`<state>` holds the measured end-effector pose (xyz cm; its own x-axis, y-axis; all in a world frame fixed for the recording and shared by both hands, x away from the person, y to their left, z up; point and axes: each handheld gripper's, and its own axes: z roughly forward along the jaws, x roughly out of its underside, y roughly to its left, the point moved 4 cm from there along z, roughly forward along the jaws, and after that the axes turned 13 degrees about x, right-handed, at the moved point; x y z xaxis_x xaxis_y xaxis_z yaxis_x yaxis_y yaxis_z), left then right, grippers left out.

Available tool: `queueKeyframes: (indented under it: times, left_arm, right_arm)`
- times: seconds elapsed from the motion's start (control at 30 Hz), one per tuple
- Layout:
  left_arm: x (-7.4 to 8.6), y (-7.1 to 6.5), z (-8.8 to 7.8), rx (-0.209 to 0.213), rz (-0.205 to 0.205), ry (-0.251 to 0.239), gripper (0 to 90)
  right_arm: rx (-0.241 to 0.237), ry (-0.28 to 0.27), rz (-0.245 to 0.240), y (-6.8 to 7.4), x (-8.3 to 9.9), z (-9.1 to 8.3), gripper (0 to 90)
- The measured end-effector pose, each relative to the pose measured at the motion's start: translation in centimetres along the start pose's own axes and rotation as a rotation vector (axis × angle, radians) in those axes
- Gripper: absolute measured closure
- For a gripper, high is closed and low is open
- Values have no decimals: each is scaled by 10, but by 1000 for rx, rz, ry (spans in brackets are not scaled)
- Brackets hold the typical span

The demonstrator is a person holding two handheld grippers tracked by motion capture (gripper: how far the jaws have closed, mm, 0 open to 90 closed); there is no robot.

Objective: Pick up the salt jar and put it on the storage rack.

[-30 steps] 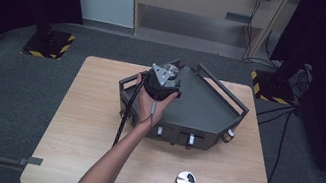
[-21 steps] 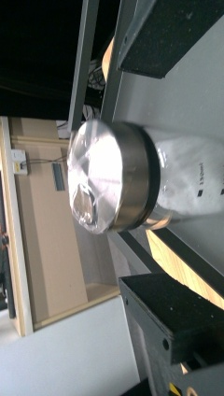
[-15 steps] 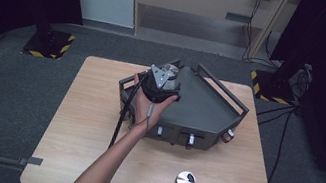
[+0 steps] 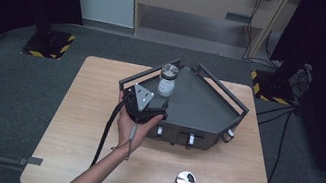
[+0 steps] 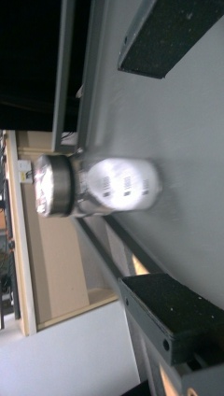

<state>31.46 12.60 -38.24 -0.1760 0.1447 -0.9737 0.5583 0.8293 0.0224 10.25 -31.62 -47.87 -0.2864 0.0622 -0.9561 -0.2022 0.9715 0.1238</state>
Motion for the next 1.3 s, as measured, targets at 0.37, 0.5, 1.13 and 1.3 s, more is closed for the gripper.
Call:
queueKeyframes:
  times: [0.37, 0.5, 1.13, 1.3]
  left_arm:
    - [12, -10, -22, 7, -16, -11, 0]
    - [17, -16, -30, 12, -42, -24, 0]
    - [35, -21, -60, 25, -51, -23, 4]
    - [39, -24, -75, 39, -25, -16, 7]
  right_arm:
    - [7, 3, -1, 0, 0, 0, 54]
    - [7, 4, 2, -1, 0, 0, 54]
    - [2, 4, -4, -1, 0, 0, 55]
    - [0, 6, -3, -1, 0, 0, 55]
